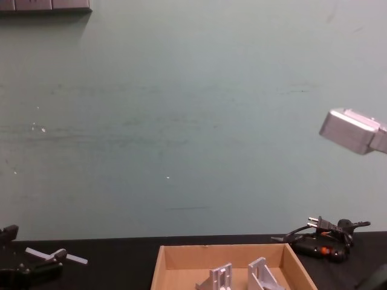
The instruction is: Use one hand to pick up the angle iron from the table and place it into the box.
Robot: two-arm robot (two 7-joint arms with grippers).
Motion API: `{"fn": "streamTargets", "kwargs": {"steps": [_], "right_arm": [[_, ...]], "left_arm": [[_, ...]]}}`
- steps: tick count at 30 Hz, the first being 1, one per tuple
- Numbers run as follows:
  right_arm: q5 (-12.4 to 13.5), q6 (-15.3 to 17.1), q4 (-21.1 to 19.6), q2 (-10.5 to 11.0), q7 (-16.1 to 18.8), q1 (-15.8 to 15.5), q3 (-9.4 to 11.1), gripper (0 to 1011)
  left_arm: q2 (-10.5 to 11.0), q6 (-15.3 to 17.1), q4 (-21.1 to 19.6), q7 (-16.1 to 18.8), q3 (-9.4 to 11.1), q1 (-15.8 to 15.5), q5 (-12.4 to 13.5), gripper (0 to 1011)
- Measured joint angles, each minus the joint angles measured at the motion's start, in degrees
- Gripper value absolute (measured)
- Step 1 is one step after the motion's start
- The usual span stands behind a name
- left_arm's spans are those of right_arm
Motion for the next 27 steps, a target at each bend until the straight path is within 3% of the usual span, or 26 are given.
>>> {"fn": "streamTargets", "kwargs": {"steps": [11,17,20,27], "right_arm": [[-1.8,6.3,-1.7,0.5,-1.0,0.1,-0.1,1000],[-2.8,7.4,-2.8,0.3,-1.9,-0.6,0.9,1000],[-3.0,6.7,-3.3,-0.1,-2.3,-1.7,2.3,1000],[-2.8,-0.1,-3.4,-1.7,-3.6,-5.5,6.2,1002]], "left_arm": [[0.0,0.0,0.0,0.0,0.0,0.0,0.0,1005],[0.0,0.0,0.0,0.0,0.0,0.0,0.0,1005],[0.0,0.0,0.0,0.0,0.0,0.0,0.0,1005],[0.0,0.0,0.0,0.0,0.0,0.0,0.0,1005]]}}
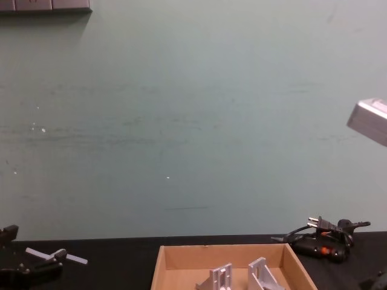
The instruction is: Use one hand to pick up the angle iron from the table and place it into the box.
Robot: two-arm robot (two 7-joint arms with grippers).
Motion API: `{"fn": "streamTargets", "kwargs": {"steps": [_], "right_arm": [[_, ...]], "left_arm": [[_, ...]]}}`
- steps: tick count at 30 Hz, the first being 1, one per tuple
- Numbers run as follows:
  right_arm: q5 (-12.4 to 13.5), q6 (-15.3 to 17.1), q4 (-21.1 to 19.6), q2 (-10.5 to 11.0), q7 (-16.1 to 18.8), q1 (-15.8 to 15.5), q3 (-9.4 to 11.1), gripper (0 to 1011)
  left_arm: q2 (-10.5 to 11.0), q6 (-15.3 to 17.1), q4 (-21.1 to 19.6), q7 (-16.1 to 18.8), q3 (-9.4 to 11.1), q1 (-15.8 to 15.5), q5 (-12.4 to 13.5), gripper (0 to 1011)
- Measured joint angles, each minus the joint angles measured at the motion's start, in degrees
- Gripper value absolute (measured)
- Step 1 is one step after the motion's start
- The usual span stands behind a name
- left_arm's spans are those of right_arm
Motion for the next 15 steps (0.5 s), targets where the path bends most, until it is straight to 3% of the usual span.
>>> {"fn": "streamTargets", "kwargs": {"steps": [7,15], "right_arm": [[-0.4,-5.0,-0.3,-0.8,-1.5,-2.6,1.7,1000],[-2.5,-4.6,-1.4,-1.3,-3.3,-3.8,1.9,1000]], "left_arm": [[0.0,0.0,0.0,0.0,0.0,0.0,0.0,1005],[0.0,0.0,0.0,0.0,0.0,0.0,0.0,1005]]}}
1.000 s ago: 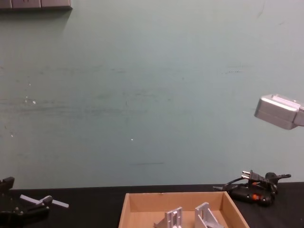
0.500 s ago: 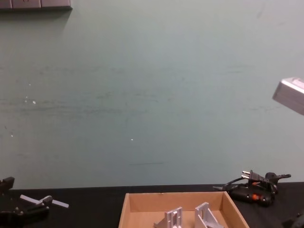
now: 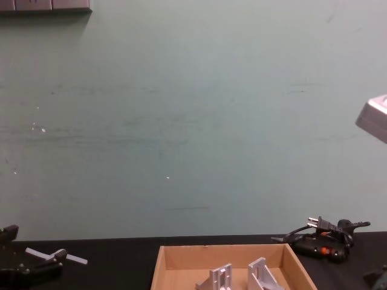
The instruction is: Use one hand to pick up the angle iron from the table and place it into the box.
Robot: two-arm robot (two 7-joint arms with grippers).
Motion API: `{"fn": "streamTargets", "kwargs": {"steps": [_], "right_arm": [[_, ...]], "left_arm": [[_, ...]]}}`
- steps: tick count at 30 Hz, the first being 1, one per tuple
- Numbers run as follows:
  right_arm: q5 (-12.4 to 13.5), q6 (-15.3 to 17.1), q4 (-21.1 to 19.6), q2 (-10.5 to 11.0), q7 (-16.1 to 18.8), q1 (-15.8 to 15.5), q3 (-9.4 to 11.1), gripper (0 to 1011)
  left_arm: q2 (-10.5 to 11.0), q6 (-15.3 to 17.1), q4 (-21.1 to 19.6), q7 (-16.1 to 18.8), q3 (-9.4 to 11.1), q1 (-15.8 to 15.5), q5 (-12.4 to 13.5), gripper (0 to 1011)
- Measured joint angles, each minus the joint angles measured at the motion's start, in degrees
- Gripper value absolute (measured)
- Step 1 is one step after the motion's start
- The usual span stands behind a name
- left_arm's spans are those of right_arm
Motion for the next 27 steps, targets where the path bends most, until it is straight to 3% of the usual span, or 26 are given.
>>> {"fn": "streamTargets", "kwargs": {"steps": [10,15,20,27], "right_arm": [[-1.6,5.1,-0.4,-1.1,-0.3,0.2,0.1,1000],[-2.0,5.5,0.1,-1.6,0.1,0.5,0.5,1000],[-1.9,3.2,1.3,-2.6,0.7,0.2,1.8,1000],[-1.2,-2.9,3.6,-3.9,1.6,-0.4,2.9,1000]], "left_arm": [[0.0,0.0,0.0,0.0,0.0,0.0,0.0,1005],[0.0,0.0,0.0,0.0,0.0,0.0,0.0,1005],[0.0,0.0,0.0,0.0,0.0,0.0,0.0,1005],[0.0,0.0,0.0,0.0,0.0,0.0,0.0,1005]]}}
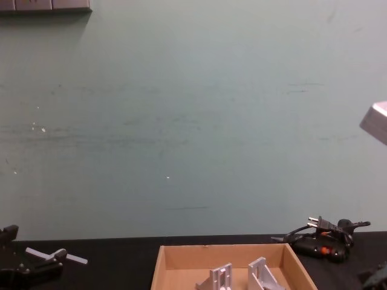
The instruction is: Use one hand to pick up the angle iron from the table and place it into the box.
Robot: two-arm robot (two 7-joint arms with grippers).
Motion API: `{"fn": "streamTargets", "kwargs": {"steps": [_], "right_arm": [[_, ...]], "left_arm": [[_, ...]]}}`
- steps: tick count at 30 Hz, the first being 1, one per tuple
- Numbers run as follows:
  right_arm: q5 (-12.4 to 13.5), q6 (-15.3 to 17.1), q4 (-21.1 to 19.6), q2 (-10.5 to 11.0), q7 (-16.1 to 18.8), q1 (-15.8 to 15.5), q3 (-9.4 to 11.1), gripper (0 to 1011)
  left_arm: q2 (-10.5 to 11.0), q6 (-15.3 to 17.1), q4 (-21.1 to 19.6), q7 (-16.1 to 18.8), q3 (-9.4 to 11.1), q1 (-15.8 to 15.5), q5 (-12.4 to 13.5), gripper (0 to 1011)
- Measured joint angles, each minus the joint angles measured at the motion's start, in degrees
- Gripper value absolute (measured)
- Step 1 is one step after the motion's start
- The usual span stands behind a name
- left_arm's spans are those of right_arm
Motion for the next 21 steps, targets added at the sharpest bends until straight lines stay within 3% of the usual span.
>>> {"fn": "streamTargets", "kwargs": {"steps": [10,14,21], "right_arm": [[1.9,-4.9,2.1,0.9,1.6,0.4,0.3,1000],[2.8,-6.0,3.7,1.8,3.4,1.8,-0.4,1000],[3.9,-6.2,7.1,4.5,8.0,6.1,-3.5,1000]], "left_arm": [[0.0,0.0,0.0,0.0,0.0,0.0,0.0,1005],[0.0,0.0,0.0,0.0,0.0,0.0,0.0,1005],[0.0,0.0,0.0,0.0,0.0,0.0,0.0,1005]]}}
